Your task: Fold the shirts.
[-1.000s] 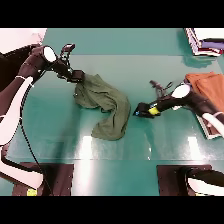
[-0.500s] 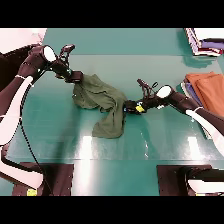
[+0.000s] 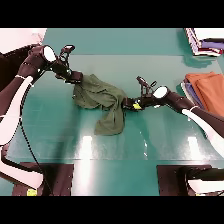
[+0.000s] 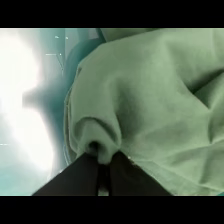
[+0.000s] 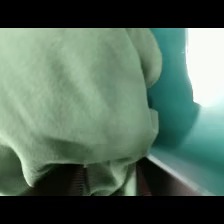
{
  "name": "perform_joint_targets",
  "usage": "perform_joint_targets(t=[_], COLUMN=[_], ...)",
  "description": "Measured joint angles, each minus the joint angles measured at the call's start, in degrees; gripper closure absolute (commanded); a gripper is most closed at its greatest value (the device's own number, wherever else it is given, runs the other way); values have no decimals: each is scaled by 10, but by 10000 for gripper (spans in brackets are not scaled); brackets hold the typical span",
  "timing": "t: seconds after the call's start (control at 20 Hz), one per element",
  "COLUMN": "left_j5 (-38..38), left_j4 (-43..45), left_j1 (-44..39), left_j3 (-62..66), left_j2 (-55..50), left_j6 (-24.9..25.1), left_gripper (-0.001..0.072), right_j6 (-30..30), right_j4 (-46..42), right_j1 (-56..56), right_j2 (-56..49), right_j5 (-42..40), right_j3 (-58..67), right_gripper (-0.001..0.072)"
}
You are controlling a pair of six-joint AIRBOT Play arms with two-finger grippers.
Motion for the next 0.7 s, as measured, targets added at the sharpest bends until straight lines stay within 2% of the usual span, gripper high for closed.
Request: perform_joint_targets(t=[0.05,0.35,0.7], left_j5=[-1,11,35], left_j4=[0,29,62], left_j1=[0,0,0], left_j3=[0,2,2], left_j2=[0,44,271], left_j6=[0,-2,-4], left_gripper=[671,672,672], right_j6=[-6,-42,-19], right_j4=[5,-4,-154], right_j1=[2,-13,-117], right_j2=[-7,14,198], right_j5=[-1,-4,129], right_j3=[1,39,180], right_gripper=[691,694,694])
